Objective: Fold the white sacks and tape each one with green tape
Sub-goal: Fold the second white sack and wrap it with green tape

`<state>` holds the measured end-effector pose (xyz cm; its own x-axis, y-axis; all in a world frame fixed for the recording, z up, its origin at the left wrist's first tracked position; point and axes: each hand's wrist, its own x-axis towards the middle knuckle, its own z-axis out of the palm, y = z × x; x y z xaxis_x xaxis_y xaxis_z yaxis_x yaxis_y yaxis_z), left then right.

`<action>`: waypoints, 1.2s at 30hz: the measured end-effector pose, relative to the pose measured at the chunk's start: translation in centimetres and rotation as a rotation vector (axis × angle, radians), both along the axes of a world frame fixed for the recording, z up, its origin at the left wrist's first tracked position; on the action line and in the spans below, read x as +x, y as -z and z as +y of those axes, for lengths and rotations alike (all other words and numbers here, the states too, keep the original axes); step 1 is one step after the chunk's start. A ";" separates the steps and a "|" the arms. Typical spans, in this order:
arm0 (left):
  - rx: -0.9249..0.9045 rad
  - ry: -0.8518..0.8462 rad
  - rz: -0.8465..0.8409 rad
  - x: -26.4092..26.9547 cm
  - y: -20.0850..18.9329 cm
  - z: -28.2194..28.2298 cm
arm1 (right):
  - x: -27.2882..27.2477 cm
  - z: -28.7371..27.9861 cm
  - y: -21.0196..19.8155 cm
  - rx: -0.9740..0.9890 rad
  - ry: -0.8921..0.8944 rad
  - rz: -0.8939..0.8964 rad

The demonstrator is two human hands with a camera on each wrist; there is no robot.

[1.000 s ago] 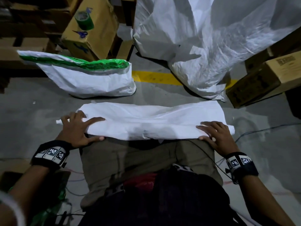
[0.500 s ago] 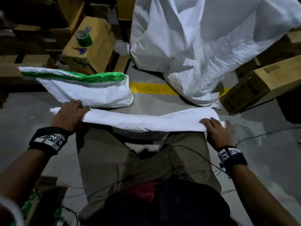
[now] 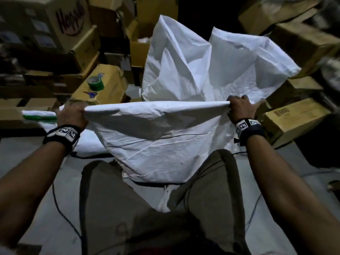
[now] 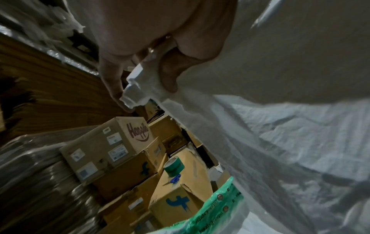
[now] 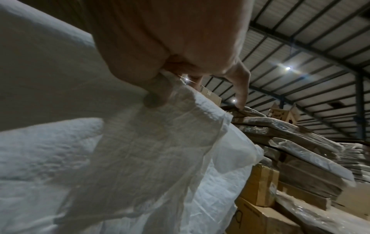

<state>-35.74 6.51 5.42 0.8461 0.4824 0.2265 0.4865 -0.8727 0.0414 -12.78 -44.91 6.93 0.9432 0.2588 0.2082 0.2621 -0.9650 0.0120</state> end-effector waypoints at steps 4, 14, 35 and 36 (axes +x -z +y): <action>-0.007 0.013 -0.007 2.7 0.7 -0.3 | 0.0 -2.0 -1.2 0.013 0.089 -0.060; -0.209 -0.044 -0.205 2.5 11.0 -1.9 | -2.1 -3.7 6.6 -0.010 0.150 0.165; -0.330 -0.045 -0.170 -4.3 22.8 -5.9 | -16.7 -14.0 21.5 0.306 0.060 0.392; -0.335 -0.061 -0.116 -4.2 23.0 -5.6 | -16.1 -14.2 21.8 0.309 0.056 0.420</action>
